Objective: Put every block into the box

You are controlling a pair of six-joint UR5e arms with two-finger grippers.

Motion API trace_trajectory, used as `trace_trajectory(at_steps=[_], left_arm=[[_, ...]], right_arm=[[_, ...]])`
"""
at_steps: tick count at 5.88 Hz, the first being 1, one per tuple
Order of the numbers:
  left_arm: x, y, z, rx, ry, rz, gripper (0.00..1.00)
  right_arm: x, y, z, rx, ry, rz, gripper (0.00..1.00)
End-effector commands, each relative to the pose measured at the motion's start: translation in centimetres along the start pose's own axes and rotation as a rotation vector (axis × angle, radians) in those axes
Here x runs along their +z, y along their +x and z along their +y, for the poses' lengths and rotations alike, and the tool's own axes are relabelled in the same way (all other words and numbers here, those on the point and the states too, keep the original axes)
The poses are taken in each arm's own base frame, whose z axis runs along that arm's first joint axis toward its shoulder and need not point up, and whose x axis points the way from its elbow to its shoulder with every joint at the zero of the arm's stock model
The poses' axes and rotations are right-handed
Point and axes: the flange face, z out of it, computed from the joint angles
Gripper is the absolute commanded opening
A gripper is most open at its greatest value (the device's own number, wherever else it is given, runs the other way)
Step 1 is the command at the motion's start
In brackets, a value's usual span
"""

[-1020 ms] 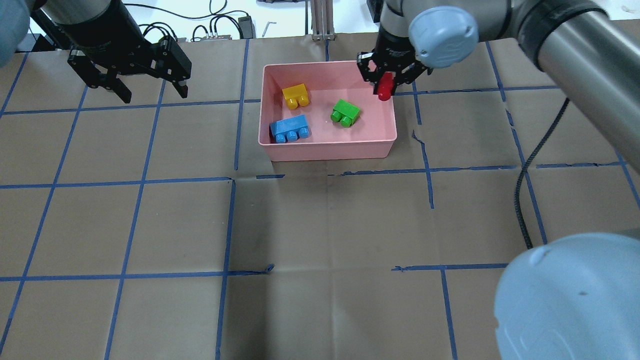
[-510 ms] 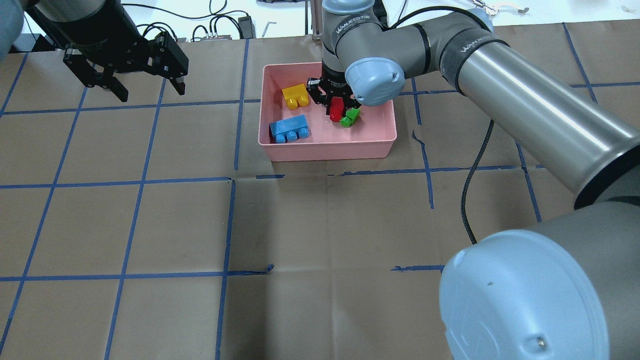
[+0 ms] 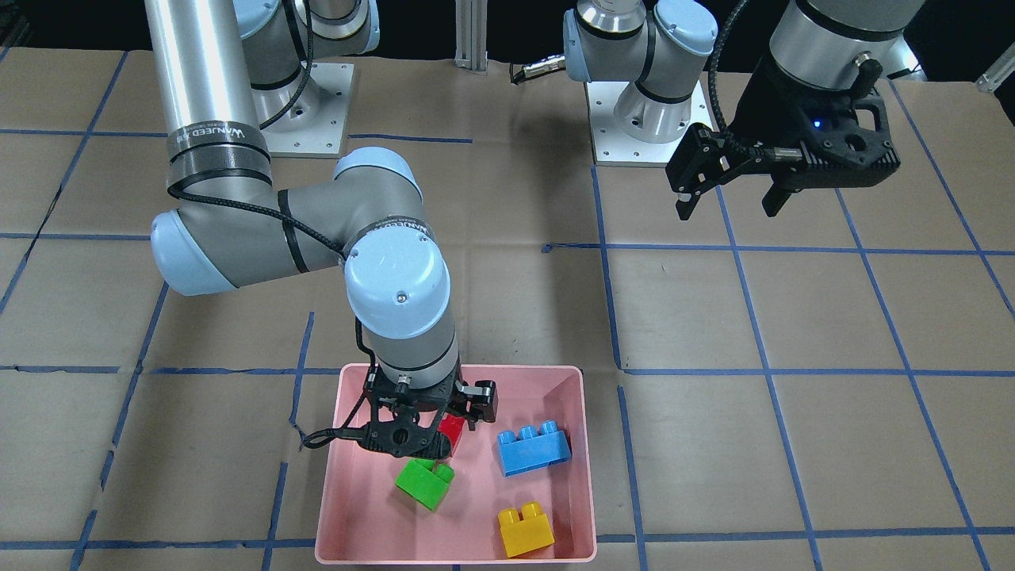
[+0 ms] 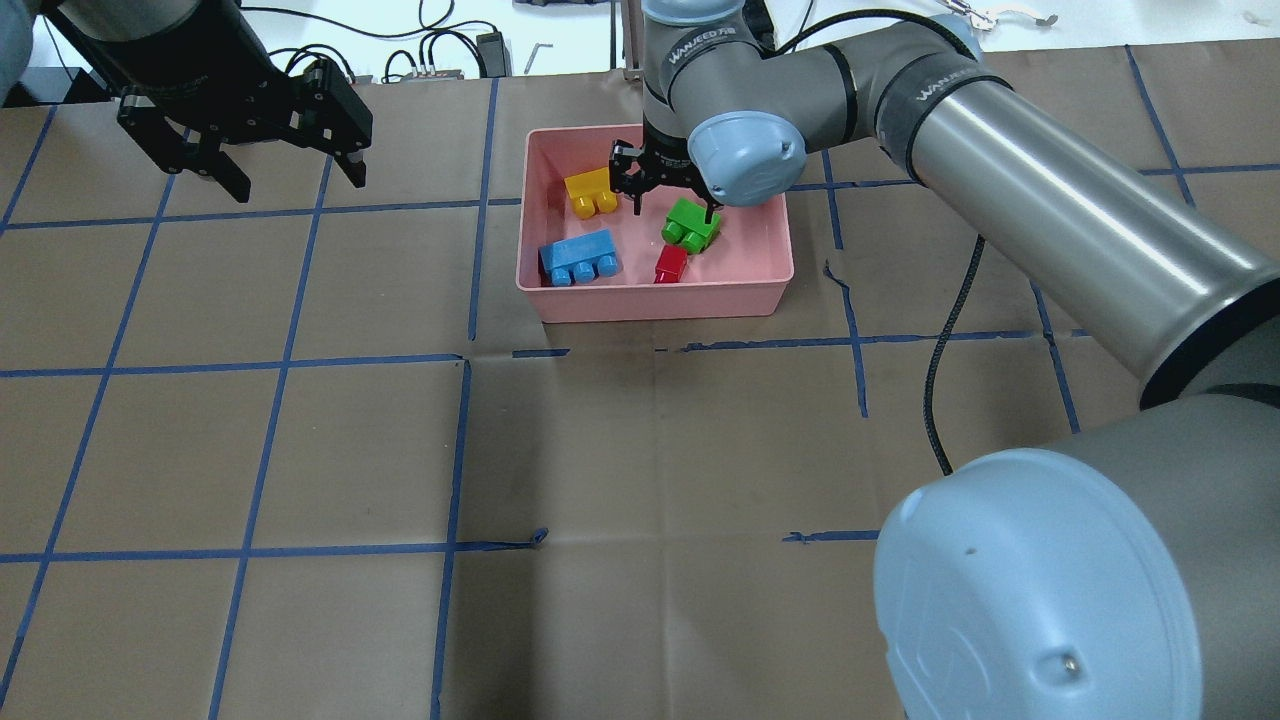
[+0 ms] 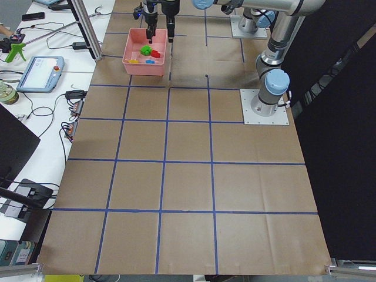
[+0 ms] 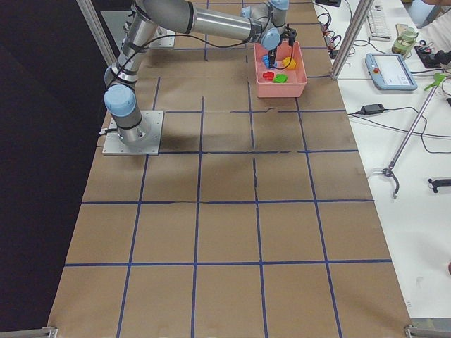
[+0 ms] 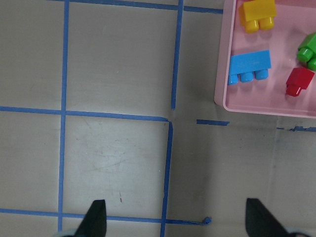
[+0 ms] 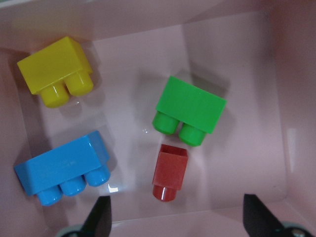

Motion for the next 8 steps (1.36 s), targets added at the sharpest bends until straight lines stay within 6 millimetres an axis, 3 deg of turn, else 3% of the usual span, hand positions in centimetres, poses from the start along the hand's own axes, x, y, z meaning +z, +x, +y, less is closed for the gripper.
trace_trajectory(at_steps=[1, 2, 3, 4, 5, 6, 8], left_arm=[[-0.2, 0.0, -0.1, -0.002, 0.015, 0.002, 0.99], [-0.2, 0.0, -0.1, -0.002, 0.015, 0.002, 0.99], [-0.2, 0.0, -0.1, -0.002, 0.017, 0.002, 0.99], [-0.2, 0.0, -0.1, -0.002, 0.017, 0.002, 0.99], [-0.2, 0.0, -0.1, -0.002, 0.015, 0.002, 0.99], [-0.3, 0.0, 0.0, -0.001, 0.018, 0.002, 0.99], [-0.2, 0.0, 0.0, -0.001, 0.015, 0.002, 0.99]], right_arm=[[-6.7, 7.2, -1.6, -0.056, -0.054, 0.029, 0.99], [-9.9, 13.1, -1.4, -0.082, -0.111, 0.041, 0.99], [-12.6, 16.4, 0.5, -0.121, -0.100, 0.040, 0.99], [-13.9, 18.9, 4.5, -0.140, -0.105, 0.040, 0.99], [-16.4, 19.9, 9.7, -0.139, -0.073, 0.071, 0.99], [-18.2, 20.0, 11.7, -0.145, -0.036, 0.097, 0.99], [-18.8, 19.3, 12.1, -0.139, -0.022, 0.100, 0.99]])
